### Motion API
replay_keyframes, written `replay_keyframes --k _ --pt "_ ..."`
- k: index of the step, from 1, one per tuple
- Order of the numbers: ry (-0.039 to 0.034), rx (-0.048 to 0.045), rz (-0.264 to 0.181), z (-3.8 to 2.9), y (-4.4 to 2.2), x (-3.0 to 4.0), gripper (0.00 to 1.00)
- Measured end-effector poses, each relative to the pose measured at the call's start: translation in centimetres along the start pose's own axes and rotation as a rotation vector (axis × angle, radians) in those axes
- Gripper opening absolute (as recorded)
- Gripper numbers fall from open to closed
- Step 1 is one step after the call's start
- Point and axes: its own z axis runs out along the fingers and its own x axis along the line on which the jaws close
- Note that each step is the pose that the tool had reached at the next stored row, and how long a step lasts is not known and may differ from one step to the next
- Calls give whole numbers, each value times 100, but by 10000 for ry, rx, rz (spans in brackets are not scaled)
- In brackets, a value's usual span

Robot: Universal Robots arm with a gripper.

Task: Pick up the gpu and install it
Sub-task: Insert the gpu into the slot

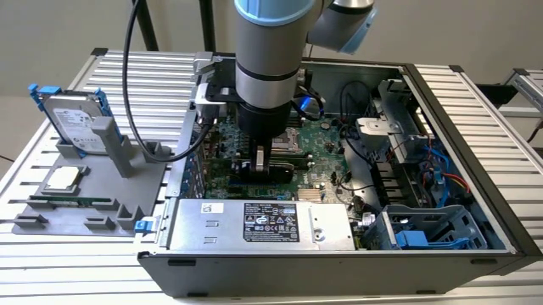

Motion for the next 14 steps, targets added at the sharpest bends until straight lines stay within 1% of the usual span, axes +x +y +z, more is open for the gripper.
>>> replay_keyframes --k 6,9,10,12,14 --pt "-1 0 -1 7 0 -19 0" --pt "-6 2 1 35 0 -15 0" --pt "4 -3 1 48 1 -13 0" --pt "3 -3 1 81 1 -11 0" --pt "0 -1 1 86 0 -11 0"
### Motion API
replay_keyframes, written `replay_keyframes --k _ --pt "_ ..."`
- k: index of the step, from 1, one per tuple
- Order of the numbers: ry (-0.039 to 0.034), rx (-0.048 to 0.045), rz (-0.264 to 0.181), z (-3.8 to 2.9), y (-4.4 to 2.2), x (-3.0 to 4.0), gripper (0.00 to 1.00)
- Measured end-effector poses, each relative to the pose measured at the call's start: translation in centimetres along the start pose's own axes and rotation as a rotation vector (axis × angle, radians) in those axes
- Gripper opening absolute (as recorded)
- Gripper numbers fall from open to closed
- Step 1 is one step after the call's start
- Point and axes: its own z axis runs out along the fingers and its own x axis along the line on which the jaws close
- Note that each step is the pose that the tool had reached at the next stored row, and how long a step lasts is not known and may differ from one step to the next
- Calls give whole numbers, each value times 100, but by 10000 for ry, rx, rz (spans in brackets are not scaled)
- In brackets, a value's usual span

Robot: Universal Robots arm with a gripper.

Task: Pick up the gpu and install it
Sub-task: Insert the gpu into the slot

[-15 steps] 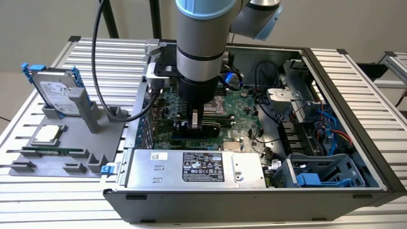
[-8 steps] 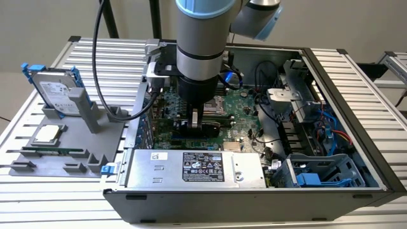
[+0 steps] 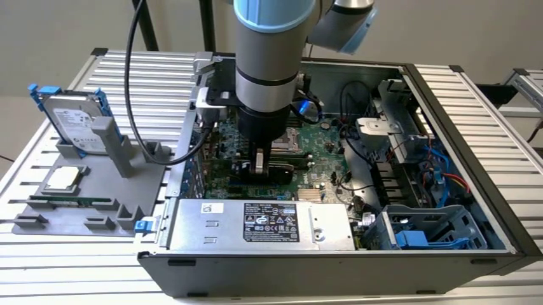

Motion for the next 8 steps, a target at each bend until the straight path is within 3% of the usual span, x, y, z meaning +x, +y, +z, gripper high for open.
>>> replay_keyframes --k 4,5,8 --pt "-3 2 0 2 -1 -1 0" --pt "-30 11 0 10 -2 -5 100" --pt "-4 3 -1 2 -1 -1 100"
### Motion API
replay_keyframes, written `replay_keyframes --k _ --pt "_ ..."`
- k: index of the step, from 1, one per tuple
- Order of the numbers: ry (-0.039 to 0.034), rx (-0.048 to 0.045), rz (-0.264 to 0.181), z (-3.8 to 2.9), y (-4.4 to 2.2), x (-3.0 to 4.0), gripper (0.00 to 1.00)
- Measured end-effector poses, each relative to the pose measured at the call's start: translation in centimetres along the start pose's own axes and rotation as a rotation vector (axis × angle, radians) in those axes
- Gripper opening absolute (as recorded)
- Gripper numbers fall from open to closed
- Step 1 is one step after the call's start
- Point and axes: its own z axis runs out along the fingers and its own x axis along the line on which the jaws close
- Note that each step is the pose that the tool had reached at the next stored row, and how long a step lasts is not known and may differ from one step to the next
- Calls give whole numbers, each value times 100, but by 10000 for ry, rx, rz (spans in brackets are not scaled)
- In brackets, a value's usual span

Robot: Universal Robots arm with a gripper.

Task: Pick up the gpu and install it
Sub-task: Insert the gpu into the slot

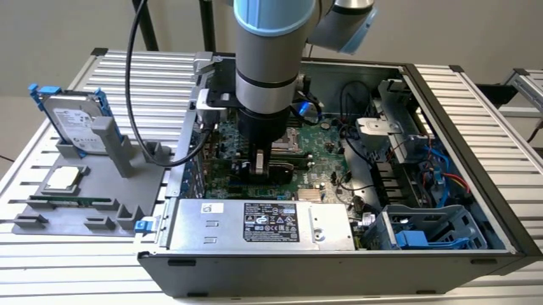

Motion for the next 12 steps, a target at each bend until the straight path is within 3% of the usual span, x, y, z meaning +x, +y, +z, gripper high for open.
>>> replay_keyframes --k 12 --pt "31 0 2 -526 6 -15 100"
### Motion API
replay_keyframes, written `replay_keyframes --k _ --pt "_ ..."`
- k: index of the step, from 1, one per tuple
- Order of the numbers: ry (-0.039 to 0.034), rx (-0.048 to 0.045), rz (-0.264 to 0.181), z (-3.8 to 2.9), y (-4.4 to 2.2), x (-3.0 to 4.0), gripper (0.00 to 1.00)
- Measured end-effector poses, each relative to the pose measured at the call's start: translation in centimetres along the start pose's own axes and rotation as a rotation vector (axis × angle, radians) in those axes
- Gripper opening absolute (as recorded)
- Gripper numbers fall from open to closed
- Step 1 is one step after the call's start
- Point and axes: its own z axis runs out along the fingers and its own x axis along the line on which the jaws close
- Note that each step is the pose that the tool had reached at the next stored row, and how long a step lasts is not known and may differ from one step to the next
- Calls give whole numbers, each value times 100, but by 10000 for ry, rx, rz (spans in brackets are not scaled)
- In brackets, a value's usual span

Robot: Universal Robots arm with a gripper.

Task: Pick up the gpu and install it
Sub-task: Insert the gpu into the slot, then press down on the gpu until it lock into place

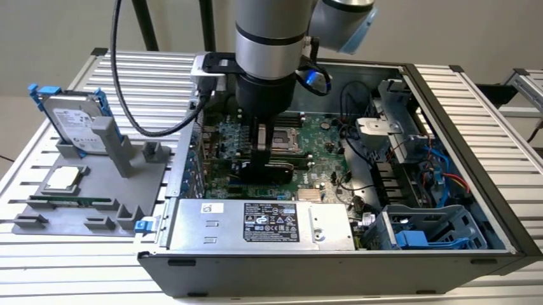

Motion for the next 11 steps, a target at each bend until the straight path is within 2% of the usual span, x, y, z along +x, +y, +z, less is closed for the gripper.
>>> replay_keyframes --k 1,3,4,11 --pt "14 2 0 -30 0 -1 100" --pt "19 2 0 -32 0 -1 100" --pt "21 3 0 -32 0 -1 0" --pt "49 3 0 -32 0 -1 0"
